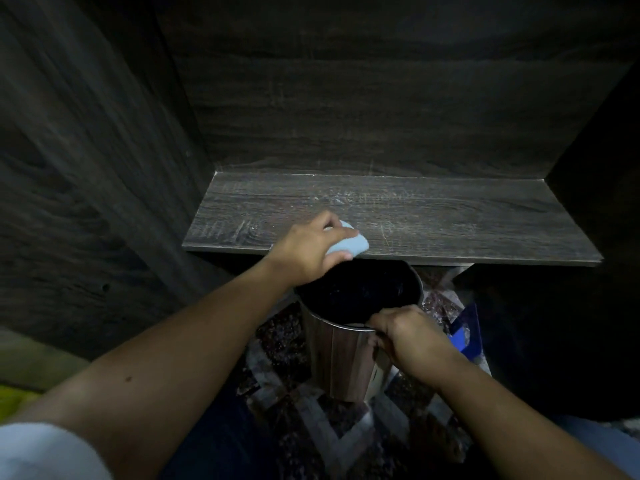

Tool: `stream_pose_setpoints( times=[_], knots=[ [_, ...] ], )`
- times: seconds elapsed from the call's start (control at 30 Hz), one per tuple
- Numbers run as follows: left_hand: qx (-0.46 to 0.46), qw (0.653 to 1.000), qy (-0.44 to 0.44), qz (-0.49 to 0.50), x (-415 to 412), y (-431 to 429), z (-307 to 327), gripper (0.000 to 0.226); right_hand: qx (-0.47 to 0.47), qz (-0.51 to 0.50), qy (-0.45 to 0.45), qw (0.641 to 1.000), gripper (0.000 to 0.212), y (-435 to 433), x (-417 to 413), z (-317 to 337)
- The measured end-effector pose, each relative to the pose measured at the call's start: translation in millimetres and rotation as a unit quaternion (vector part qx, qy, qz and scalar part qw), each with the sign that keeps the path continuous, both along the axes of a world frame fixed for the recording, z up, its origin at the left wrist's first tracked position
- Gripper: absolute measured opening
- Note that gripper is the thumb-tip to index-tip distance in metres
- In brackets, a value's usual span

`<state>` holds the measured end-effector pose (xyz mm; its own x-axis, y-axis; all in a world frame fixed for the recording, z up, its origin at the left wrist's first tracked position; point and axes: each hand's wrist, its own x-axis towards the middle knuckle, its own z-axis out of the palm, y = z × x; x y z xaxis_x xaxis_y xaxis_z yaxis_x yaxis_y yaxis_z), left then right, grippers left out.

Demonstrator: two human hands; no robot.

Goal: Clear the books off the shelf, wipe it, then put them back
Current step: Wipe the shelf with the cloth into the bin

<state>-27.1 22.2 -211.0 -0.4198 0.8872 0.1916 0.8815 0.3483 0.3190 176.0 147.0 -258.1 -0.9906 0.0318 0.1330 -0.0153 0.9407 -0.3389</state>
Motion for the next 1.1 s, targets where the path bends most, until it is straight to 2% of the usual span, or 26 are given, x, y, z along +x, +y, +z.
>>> stream_pose_setpoints(
  times=[0.1, 0.2, 0.27, 0.33, 0.4, 0.5, 0.6, 0.67, 0.83, 0.9, 0.97, 1.03, 1.1],
  knots=[
    [-0.013, 0.995, -0.075, -0.059, 10.2, -4.4, 6.3, 0.044, -0.005, 0.007, -0.004, 1.000, 0.007, 0.6, 2.3, -1.4],
    [0.049, 0.992, -0.115, -0.032, 10.8, -17.4, 14.3, 0.043, 0.001, 0.008, -0.002, 1.000, 0.011, -0.7, 3.4, -1.1],
    [0.109, 0.989, -0.073, 0.064, 0.5, -29.7, 20.0, 0.041, 0.010, 0.007, 0.007, 1.000, 0.013, -3.2, 1.9, -0.8],
    [0.126, 0.968, 0.001, 0.216, -16.1, -41.2, 22.1, 0.041, 0.013, 0.012, 0.015, 1.000, 0.011, -5.9, -1.2, -2.0],
    [0.115, 0.932, 0.043, 0.342, -31.3, -50.9, 19.3, 0.043, 0.012, 0.014, 0.016, 1.000, 0.007, -8.1, -4.5, -4.1],
    [0.027, 0.913, 0.055, 0.404, -50.3, -63.4, 5.3, 0.049, 0.015, 0.011, 0.009, 1.000, 0.007, -10.1, -8.1, -7.5],
    [-0.071, 0.934, 0.046, 0.348, -61.5, -66.2, -7.3, 0.054, 0.016, 0.016, 0.007, 1.000, 0.010, -9.1, -10.0, -11.9],
    [-0.076, 0.939, 0.027, 0.333, -60.7, -59.7, -10.6, 0.054, 0.015, 0.019, 0.011, 1.000, 0.012, -8.5, -11.1, -14.0],
    [-0.061, 0.946, 0.064, 0.313, -29.3, -25.0, -16.4, 0.048, 0.007, 0.018, -0.004, 1.000, 0.012, -11.8, -10.3, -17.5],
    [-0.058, 0.975, 0.048, 0.209, -12.8, -4.2, -19.4, 0.047, 0.003, 0.016, -0.016, 1.000, 0.012, -11.1, -9.2, -19.6],
    [-0.060, 0.997, 0.011, 0.042, -3.6, 7.5, -14.8, 0.048, 0.006, 0.018, -0.019, 1.000, 0.012, -9.5, -8.2, -18.5],
    [-0.061, 0.995, -0.063, -0.054, -1.1, 4.5, -1.2, 0.046, -0.004, 0.018, -0.021, 1.000, 0.010, -7.2, -6.6, -15.3],
    [-0.071, 0.985, -0.127, -0.094, -2.0, -4.9, 14.9, 0.043, -0.009, 0.022, -0.011, 1.000, 0.009, -3.7, -5.3, -10.9]
  ],
)
